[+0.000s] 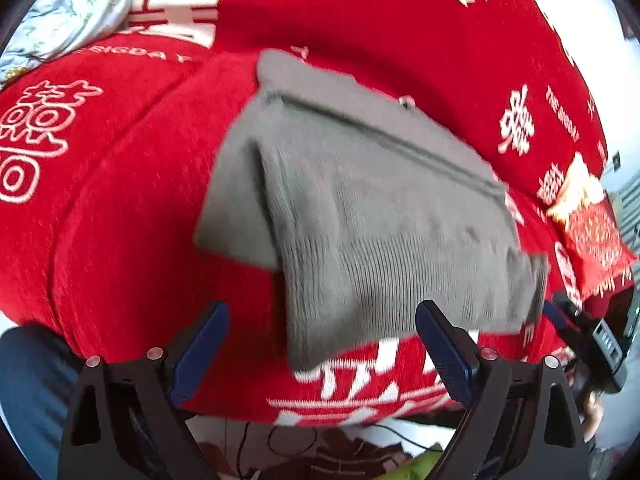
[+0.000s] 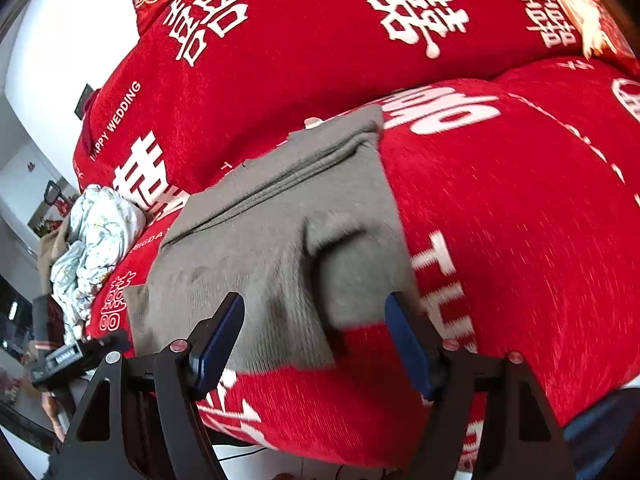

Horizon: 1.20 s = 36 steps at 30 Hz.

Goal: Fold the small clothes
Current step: 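Lift the held hem and fold it toward the collar with both tools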

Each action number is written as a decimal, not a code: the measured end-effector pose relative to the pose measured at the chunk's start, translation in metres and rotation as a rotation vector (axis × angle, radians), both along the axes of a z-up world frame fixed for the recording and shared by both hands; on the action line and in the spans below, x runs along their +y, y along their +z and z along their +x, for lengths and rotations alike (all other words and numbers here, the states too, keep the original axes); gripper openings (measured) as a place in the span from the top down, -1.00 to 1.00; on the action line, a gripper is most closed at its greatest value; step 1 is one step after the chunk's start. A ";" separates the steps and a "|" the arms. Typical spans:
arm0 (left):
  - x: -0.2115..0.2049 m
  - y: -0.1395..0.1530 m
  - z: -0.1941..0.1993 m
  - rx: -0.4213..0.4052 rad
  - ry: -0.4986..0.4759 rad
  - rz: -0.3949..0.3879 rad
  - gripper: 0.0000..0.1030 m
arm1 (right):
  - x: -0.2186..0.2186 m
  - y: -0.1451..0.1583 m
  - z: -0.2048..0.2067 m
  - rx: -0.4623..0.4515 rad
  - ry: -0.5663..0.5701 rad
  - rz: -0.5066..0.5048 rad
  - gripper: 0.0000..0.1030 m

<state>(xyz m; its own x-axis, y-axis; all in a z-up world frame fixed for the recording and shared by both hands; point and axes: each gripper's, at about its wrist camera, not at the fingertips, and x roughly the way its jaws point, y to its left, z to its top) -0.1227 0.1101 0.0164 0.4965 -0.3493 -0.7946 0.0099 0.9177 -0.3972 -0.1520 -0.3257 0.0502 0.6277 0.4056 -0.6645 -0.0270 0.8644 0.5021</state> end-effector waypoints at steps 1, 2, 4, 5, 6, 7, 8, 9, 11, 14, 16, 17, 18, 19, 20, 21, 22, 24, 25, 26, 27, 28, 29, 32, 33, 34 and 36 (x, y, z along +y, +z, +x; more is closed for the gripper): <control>-0.004 -0.004 0.001 0.005 -0.005 0.014 -0.83 | -0.001 -0.002 -0.001 0.006 0.000 0.003 -0.48; -0.007 -0.007 0.004 0.011 -0.006 0.017 -0.83 | -0.001 -0.004 -0.001 0.010 -0.001 0.004 -0.48; -0.012 -0.009 0.009 0.020 -0.018 -0.007 -0.56 | 0.001 -0.008 0.002 0.020 0.000 0.010 -0.48; -0.014 -0.010 0.012 0.026 -0.026 -0.016 -0.53 | 0.004 -0.009 0.005 0.019 0.006 0.019 -0.48; -0.016 -0.011 0.014 0.030 -0.031 -0.019 -0.52 | 0.007 -0.009 0.007 0.016 0.017 0.029 -0.48; -0.018 -0.011 0.017 0.029 -0.034 -0.018 -0.52 | 0.013 -0.011 0.012 0.016 0.042 0.044 -0.48; -0.022 -0.010 0.019 0.019 -0.040 -0.006 -0.49 | 0.016 -0.013 0.015 0.022 0.060 0.047 -0.45; -0.024 -0.009 0.019 0.012 -0.043 0.009 -0.12 | 0.021 -0.017 0.020 0.037 0.075 0.040 -0.22; -0.027 -0.009 0.020 0.020 -0.063 0.029 0.56 | 0.030 -0.020 0.028 0.058 0.106 0.013 0.42; -0.020 -0.005 0.017 0.021 -0.059 -0.015 0.77 | 0.034 -0.014 0.030 0.050 0.147 0.037 0.73; -0.017 0.007 0.011 -0.025 -0.046 -0.012 0.77 | 0.036 0.001 0.022 -0.001 0.171 0.039 0.74; -0.016 0.012 0.009 -0.045 -0.045 -0.009 0.77 | 0.037 0.006 0.019 -0.018 0.179 0.043 0.74; -0.016 0.018 0.007 -0.065 -0.044 -0.004 0.77 | 0.037 0.012 0.016 -0.033 0.187 0.048 0.74; -0.016 0.026 0.004 -0.091 -0.041 -0.001 0.77 | 0.037 0.019 0.014 -0.050 0.194 0.055 0.74; -0.015 0.031 0.003 -0.107 -0.039 -0.002 0.77 | 0.037 0.026 0.012 -0.067 0.198 0.070 0.74; -0.015 0.037 0.002 -0.125 -0.032 -0.005 0.77 | 0.035 0.031 0.011 -0.080 0.199 0.088 0.75; -0.013 0.043 0.001 -0.144 -0.025 -0.016 0.77 | 0.032 0.038 0.011 -0.095 0.193 0.117 0.75; -0.010 0.054 0.002 -0.176 -0.014 -0.026 0.77 | 0.029 0.048 0.013 -0.116 0.177 0.153 0.75; -0.011 0.060 0.006 -0.191 -0.003 -0.012 0.77 | 0.027 0.055 0.015 -0.133 0.165 0.166 0.75; -0.010 0.063 0.008 -0.199 0.003 -0.006 0.77 | 0.027 0.059 0.017 -0.143 0.157 0.165 0.75; -0.009 0.066 0.012 -0.204 0.008 -0.004 0.77 | 0.028 0.063 0.020 -0.153 0.150 0.161 0.75; -0.008 0.071 0.018 -0.209 0.019 -0.003 0.77 | 0.029 0.067 0.024 -0.161 0.141 0.155 0.76; -0.008 0.075 0.022 -0.213 0.025 -0.005 0.77 | 0.029 0.069 0.027 -0.164 0.135 0.153 0.76; -0.009 0.086 0.032 -0.234 0.045 0.000 0.77 | 0.030 0.074 0.039 -0.165 0.109 0.149 0.76; -0.010 0.088 0.036 -0.235 0.048 0.007 0.77 | 0.030 0.075 0.042 -0.164 0.101 0.146 0.76; -0.012 0.089 0.040 -0.235 0.050 0.017 0.77 | 0.031 0.075 0.047 -0.160 0.090 0.142 0.76; -0.016 0.089 0.050 -0.226 0.054 0.042 0.77 | 0.032 0.074 0.057 -0.145 0.072 0.127 0.76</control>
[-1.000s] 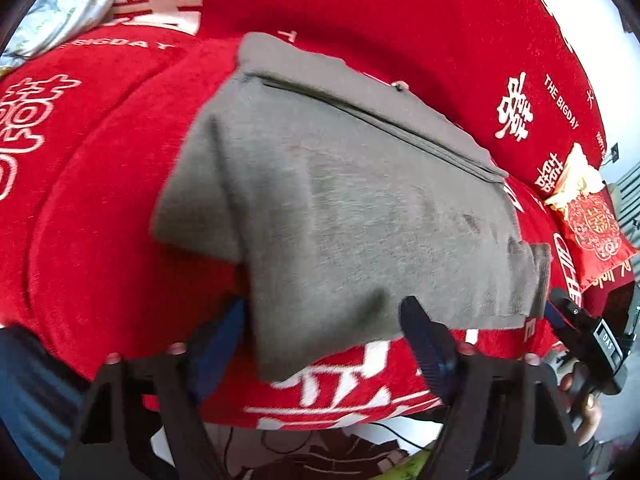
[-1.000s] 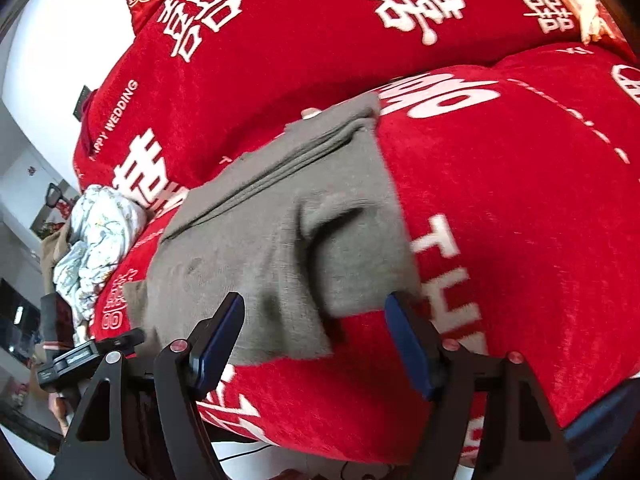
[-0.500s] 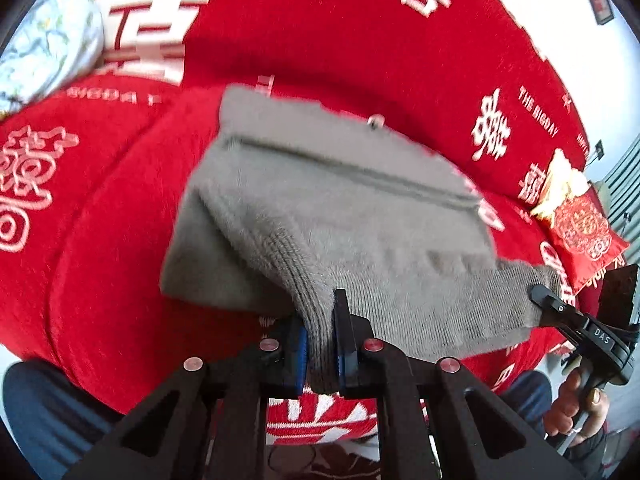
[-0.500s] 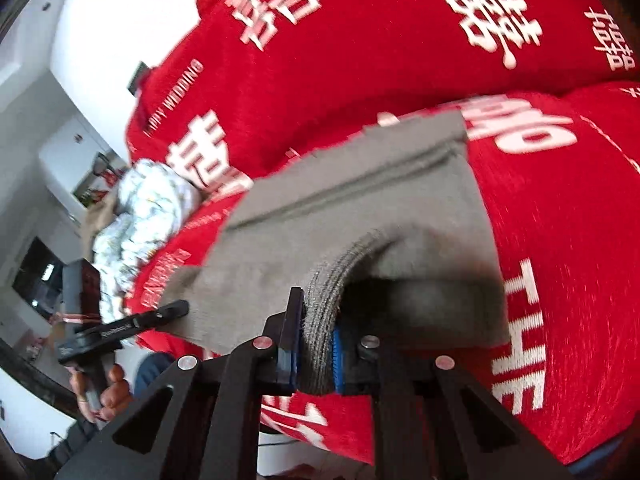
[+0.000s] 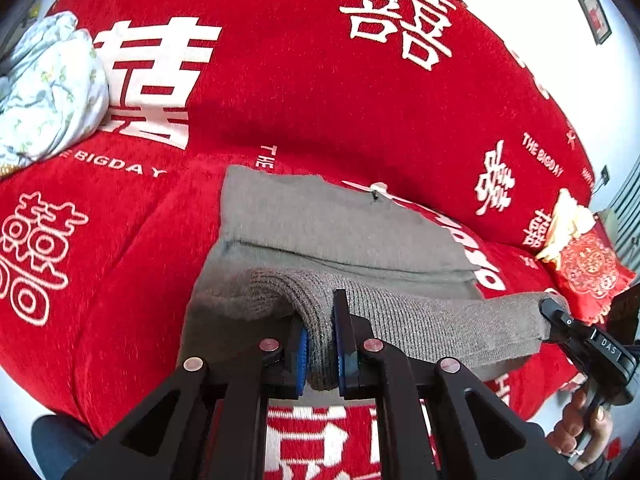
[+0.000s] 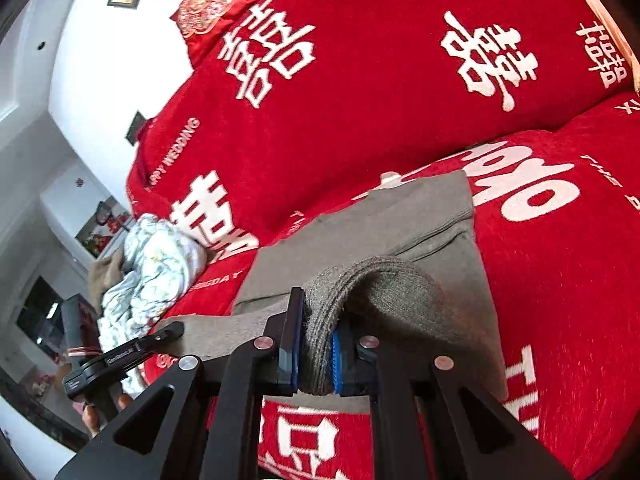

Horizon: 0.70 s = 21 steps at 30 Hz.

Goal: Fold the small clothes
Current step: 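Lift the held hem and fold it toward the collar with both tools, then lay the folded hem down near the collar, holding it with both tools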

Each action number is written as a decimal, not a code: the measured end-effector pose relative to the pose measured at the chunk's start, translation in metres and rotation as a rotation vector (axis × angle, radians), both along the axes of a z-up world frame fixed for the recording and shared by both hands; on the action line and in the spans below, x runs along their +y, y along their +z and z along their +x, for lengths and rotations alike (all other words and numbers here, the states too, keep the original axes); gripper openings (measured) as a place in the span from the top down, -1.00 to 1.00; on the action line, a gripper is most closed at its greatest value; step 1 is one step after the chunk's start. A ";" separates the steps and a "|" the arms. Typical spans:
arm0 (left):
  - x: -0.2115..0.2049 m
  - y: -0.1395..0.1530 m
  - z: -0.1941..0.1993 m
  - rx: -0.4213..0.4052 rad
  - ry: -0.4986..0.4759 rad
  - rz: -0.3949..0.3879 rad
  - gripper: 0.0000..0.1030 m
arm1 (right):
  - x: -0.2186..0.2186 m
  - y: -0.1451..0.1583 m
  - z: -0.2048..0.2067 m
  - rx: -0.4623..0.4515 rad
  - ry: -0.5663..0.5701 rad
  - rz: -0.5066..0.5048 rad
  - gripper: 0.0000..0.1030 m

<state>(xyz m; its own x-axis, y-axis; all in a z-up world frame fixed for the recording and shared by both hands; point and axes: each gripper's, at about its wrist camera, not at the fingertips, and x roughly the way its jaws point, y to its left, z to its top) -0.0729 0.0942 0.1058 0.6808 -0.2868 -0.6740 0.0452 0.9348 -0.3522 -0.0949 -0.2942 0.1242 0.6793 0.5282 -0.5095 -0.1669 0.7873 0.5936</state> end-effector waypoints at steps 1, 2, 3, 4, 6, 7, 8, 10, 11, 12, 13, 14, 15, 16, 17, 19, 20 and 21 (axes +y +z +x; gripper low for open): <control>-0.002 0.000 0.005 0.007 0.003 0.008 0.77 | 0.001 -0.001 0.006 0.011 -0.008 -0.011 0.76; -0.003 0.000 0.010 0.010 0.005 0.012 0.77 | 0.000 -0.002 0.010 0.019 -0.012 -0.013 0.76; -0.005 0.000 0.013 0.013 0.007 0.014 0.77 | 0.000 -0.003 0.014 0.026 -0.018 -0.015 0.76; -0.006 0.001 0.017 0.015 0.008 0.016 0.77 | -0.001 -0.003 0.020 0.037 -0.023 -0.020 0.76; -0.009 0.002 0.027 0.016 0.012 0.023 0.77 | -0.001 -0.004 0.028 0.049 -0.028 -0.027 0.76; -0.010 0.003 0.031 0.018 0.014 0.022 0.77 | -0.001 -0.004 0.033 0.054 -0.032 -0.031 0.76; -0.011 0.003 0.034 0.021 0.015 0.021 0.77 | -0.001 -0.003 0.038 0.061 -0.036 -0.031 0.76; -0.012 0.005 0.040 0.023 0.016 0.018 0.77 | -0.003 -0.004 0.046 0.075 -0.043 -0.020 0.76; -0.013 0.006 0.044 0.022 0.015 0.017 0.77 | -0.003 -0.004 0.049 0.081 -0.046 -0.016 0.76; -0.013 0.007 0.047 0.022 0.014 0.016 0.77 | -0.003 -0.004 0.052 0.086 -0.050 -0.015 0.76; -0.014 0.007 0.050 0.024 0.014 0.014 0.77 | -0.002 -0.005 0.056 0.091 -0.052 -0.019 0.76; -0.014 0.007 0.053 0.027 0.015 0.015 0.77 | -0.001 -0.005 0.059 0.096 -0.054 -0.026 0.76; -0.015 0.007 0.057 0.033 0.018 0.015 0.77 | 0.000 -0.006 0.062 0.102 -0.054 -0.029 0.76; -0.015 0.007 0.062 0.041 0.020 0.013 0.77 | 0.000 -0.007 0.067 0.109 -0.056 -0.030 0.76; -0.015 0.006 0.065 0.046 0.023 0.013 0.77 | 0.000 -0.008 0.070 0.114 -0.057 -0.030 0.76; -0.015 0.005 0.073 0.057 0.030 0.022 0.77 | 0.000 -0.009 0.076 0.120 -0.060 -0.028 0.76; -0.016 0.004 0.075 0.060 0.031 0.029 0.77 | 0.000 -0.010 0.079 0.124 -0.062 -0.028 0.76; -0.017 0.003 0.078 0.064 0.033 0.037 0.77 | 0.000 -0.011 0.083 0.129 -0.064 -0.028 0.76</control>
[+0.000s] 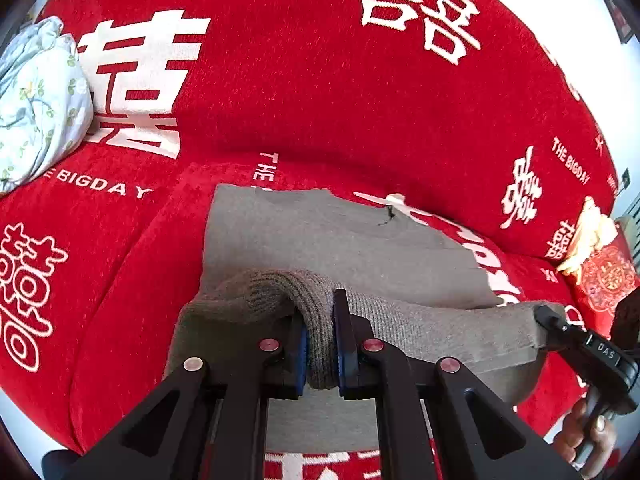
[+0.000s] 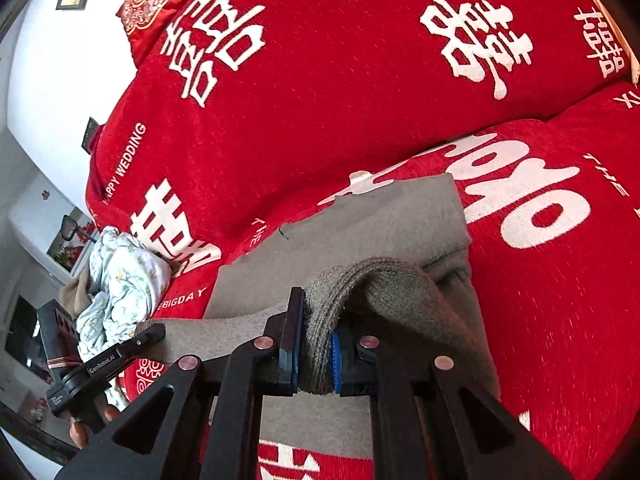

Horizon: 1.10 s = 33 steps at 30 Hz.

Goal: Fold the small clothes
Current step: 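Lay the folded hem down near the collar, holding it with both tools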

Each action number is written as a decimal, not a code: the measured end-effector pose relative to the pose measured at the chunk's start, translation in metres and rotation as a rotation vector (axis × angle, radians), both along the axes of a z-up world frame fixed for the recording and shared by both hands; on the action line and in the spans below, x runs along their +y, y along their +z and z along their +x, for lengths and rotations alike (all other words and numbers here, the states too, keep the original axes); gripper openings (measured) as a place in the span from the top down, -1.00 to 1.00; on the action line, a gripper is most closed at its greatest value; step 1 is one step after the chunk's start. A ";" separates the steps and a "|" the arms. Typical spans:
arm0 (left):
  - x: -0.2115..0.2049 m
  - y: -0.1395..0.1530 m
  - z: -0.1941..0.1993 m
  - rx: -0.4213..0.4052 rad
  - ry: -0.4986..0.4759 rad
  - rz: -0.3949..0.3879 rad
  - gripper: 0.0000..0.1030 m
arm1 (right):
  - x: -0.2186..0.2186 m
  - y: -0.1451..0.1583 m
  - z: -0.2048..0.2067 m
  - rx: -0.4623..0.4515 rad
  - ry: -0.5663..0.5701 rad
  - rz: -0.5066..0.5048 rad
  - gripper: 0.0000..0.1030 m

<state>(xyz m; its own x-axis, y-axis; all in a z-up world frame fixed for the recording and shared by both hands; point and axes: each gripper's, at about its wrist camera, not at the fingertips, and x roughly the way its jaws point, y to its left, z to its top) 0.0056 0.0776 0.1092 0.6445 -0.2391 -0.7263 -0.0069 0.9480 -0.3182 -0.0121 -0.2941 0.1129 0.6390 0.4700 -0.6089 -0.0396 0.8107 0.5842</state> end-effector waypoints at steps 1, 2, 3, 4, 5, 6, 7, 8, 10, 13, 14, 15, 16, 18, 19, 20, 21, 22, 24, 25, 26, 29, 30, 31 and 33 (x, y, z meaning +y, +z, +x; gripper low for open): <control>-0.001 -0.001 0.003 0.004 0.000 0.009 0.77 | 0.000 -0.001 0.004 0.005 -0.001 0.000 0.76; -0.002 -0.001 0.007 0.007 0.001 0.019 0.77 | 0.000 -0.001 0.007 0.009 -0.003 -0.002 0.76; -0.004 -0.001 0.009 0.010 0.002 0.030 0.77 | 0.000 -0.002 0.012 0.014 -0.005 -0.003 0.76; -0.005 -0.001 0.013 0.012 0.003 0.042 0.77 | 0.000 -0.003 0.015 0.019 -0.006 -0.005 0.76; -0.006 -0.001 0.015 0.013 0.003 0.047 0.77 | 0.001 -0.003 0.019 0.024 -0.006 -0.008 0.76; -0.006 -0.001 0.018 0.014 0.002 0.051 0.77 | 0.001 -0.004 0.023 0.028 -0.007 -0.014 0.76; -0.007 0.000 0.021 0.014 0.003 0.059 0.77 | 0.002 -0.004 0.027 0.030 -0.008 -0.020 0.76; -0.008 0.000 0.024 0.014 0.003 0.065 0.77 | 0.002 -0.004 0.030 0.032 -0.008 -0.026 0.76; -0.009 0.001 0.029 0.016 0.002 0.074 0.77 | 0.004 -0.004 0.036 0.034 -0.007 -0.036 0.76; -0.009 0.002 0.037 0.019 0.000 0.078 0.77 | 0.003 -0.005 0.044 0.038 -0.009 -0.044 0.76; -0.010 0.003 0.039 0.019 0.000 0.080 0.77 | 0.003 -0.005 0.046 0.042 -0.010 -0.046 0.76; -0.010 0.003 0.041 0.019 0.000 0.083 0.77 | 0.004 -0.006 0.048 0.045 -0.010 -0.048 0.76; -0.011 0.002 0.044 0.021 0.000 0.085 0.77 | 0.003 -0.007 0.050 0.049 -0.010 -0.050 0.76; -0.011 0.001 0.048 0.025 -0.002 0.084 0.77 | 0.003 -0.008 0.054 0.054 -0.010 -0.059 0.76; -0.012 0.001 0.051 0.029 -0.002 0.083 0.77 | 0.003 -0.008 0.056 0.056 -0.010 -0.060 0.76; -0.012 0.000 0.052 0.030 -0.002 0.082 0.77 | 0.003 -0.008 0.057 0.058 -0.011 -0.062 0.76; -0.012 0.001 0.053 0.031 -0.003 0.081 0.77 | 0.002 -0.008 0.059 0.059 -0.012 -0.062 0.76; -0.013 0.001 0.055 0.032 -0.003 0.082 0.77 | 0.002 -0.008 0.061 0.059 -0.012 -0.065 0.76; -0.013 0.004 0.058 0.028 -0.005 0.087 0.77 | 0.002 -0.007 0.063 0.058 -0.012 -0.068 0.76; -0.014 0.005 0.059 0.026 -0.006 0.089 0.77 | 0.003 -0.006 0.065 0.057 -0.013 -0.069 0.76; -0.014 0.006 0.060 0.026 -0.007 0.091 0.77 | 0.002 -0.006 0.067 0.057 -0.012 -0.070 0.76; -0.014 0.008 0.065 0.025 -0.006 0.096 0.77 | 0.004 -0.004 0.073 0.058 -0.011 -0.077 0.76; -0.013 0.009 0.067 0.026 -0.005 0.097 0.77 | 0.004 -0.004 0.074 0.059 -0.011 -0.078 0.76; -0.013 0.009 0.069 0.028 -0.004 0.096 0.77 | 0.005 -0.004 0.076 0.061 -0.010 -0.079 0.76; -0.012 0.010 0.072 0.031 -0.002 0.091 0.77 | 0.005 -0.002 0.078 0.062 -0.009 -0.082 0.76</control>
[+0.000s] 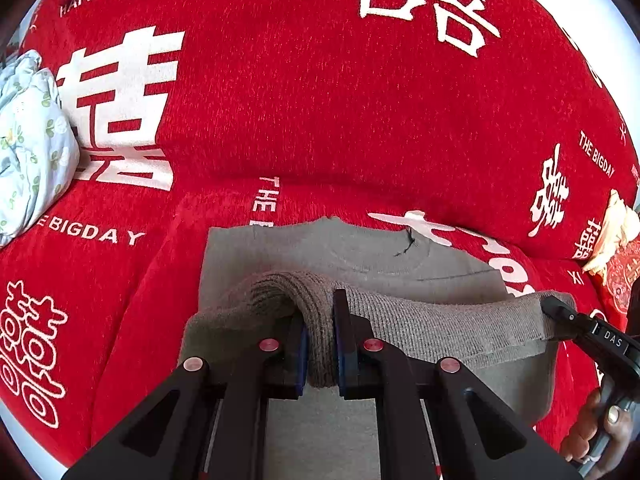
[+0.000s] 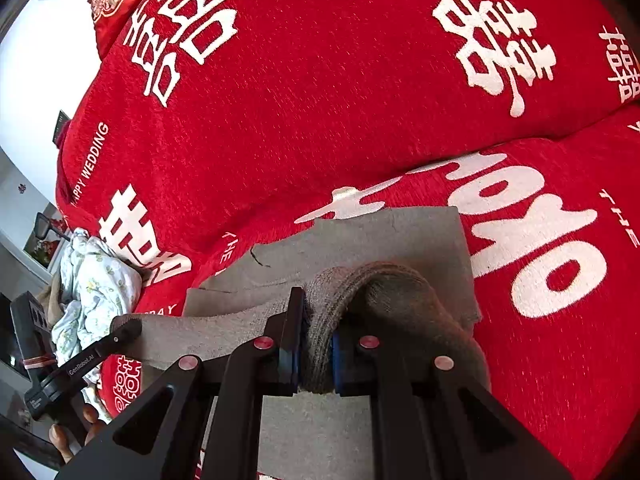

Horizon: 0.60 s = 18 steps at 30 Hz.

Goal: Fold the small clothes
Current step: 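Lay the folded hem down near the collar, holding it with both tools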

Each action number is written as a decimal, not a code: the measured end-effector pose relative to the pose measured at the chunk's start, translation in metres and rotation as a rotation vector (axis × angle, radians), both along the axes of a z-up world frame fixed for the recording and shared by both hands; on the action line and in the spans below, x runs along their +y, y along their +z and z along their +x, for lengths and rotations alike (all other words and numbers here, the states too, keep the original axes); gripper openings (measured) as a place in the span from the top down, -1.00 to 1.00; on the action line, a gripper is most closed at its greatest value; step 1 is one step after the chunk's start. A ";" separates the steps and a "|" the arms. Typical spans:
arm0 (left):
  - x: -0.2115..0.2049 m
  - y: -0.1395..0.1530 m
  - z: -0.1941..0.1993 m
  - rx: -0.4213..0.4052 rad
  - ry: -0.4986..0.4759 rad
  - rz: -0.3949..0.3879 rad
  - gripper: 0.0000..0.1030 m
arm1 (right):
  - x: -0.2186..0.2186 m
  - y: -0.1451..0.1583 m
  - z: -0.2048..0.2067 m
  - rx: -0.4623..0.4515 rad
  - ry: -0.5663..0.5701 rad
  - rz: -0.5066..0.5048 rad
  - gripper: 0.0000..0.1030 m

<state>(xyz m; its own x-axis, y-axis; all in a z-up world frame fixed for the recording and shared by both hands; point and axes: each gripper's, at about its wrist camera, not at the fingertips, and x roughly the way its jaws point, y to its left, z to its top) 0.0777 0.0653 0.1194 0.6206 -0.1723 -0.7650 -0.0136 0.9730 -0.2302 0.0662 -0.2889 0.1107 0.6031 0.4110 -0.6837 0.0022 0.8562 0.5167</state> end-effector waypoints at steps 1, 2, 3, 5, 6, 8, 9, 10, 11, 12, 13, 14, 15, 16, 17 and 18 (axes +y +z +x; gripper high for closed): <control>0.000 0.001 0.001 0.000 0.000 -0.002 0.77 | 0.000 0.001 0.001 0.000 0.000 0.000 0.76; 0.000 0.002 0.002 -0.001 0.001 -0.002 0.77 | 0.000 0.002 0.002 -0.001 0.000 0.002 0.76; 0.000 0.003 0.002 -0.003 0.000 -0.002 0.77 | -0.001 0.004 0.003 -0.003 0.000 0.003 0.76; -0.001 0.008 0.002 -0.013 -0.004 0.003 0.77 | -0.002 0.008 0.004 -0.008 -0.001 0.004 0.76; -0.002 0.009 0.002 -0.015 -0.005 0.003 0.77 | -0.002 0.009 0.004 -0.010 -0.001 0.005 0.76; -0.002 0.015 0.002 -0.026 -0.006 -0.001 0.77 | -0.003 0.014 0.005 -0.013 -0.001 0.007 0.76; -0.002 0.017 0.003 -0.031 -0.006 0.000 0.77 | -0.002 0.017 0.005 -0.017 0.000 0.006 0.76; -0.002 0.020 0.003 -0.037 -0.005 0.000 0.77 | -0.002 0.020 0.006 -0.022 0.001 0.003 0.76; -0.002 0.022 0.003 -0.040 -0.006 0.001 0.77 | -0.002 0.022 0.006 -0.026 0.003 0.000 0.76; -0.002 0.023 0.004 -0.041 -0.006 0.001 0.77 | -0.001 0.024 0.007 -0.029 0.004 -0.002 0.76; -0.002 0.024 0.005 -0.041 -0.006 0.002 0.77 | -0.001 0.026 0.007 -0.029 0.005 -0.003 0.76; -0.003 0.024 0.006 -0.041 -0.006 0.003 0.77 | -0.001 0.026 0.008 -0.029 0.004 -0.006 0.76; -0.003 0.024 0.007 -0.041 -0.006 0.005 0.77 | 0.000 0.026 0.009 -0.028 0.004 -0.008 0.76; -0.003 0.023 0.007 -0.039 -0.006 0.007 0.77 | 0.000 0.026 0.010 -0.026 0.004 -0.010 0.76; -0.004 0.022 0.008 -0.035 -0.007 0.007 0.77 | 0.000 0.024 0.011 -0.021 0.004 -0.013 0.76; -0.004 0.021 0.009 -0.031 -0.007 0.008 0.77 | 0.001 0.022 0.011 -0.016 0.004 -0.015 0.76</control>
<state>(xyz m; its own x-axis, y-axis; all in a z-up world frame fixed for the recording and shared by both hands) 0.0868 0.0613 0.1402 0.6430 -0.1709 -0.7466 0.0002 0.9748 -0.2230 0.0776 -0.2884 0.1332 0.6125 0.4037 -0.6796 -0.0100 0.8636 0.5041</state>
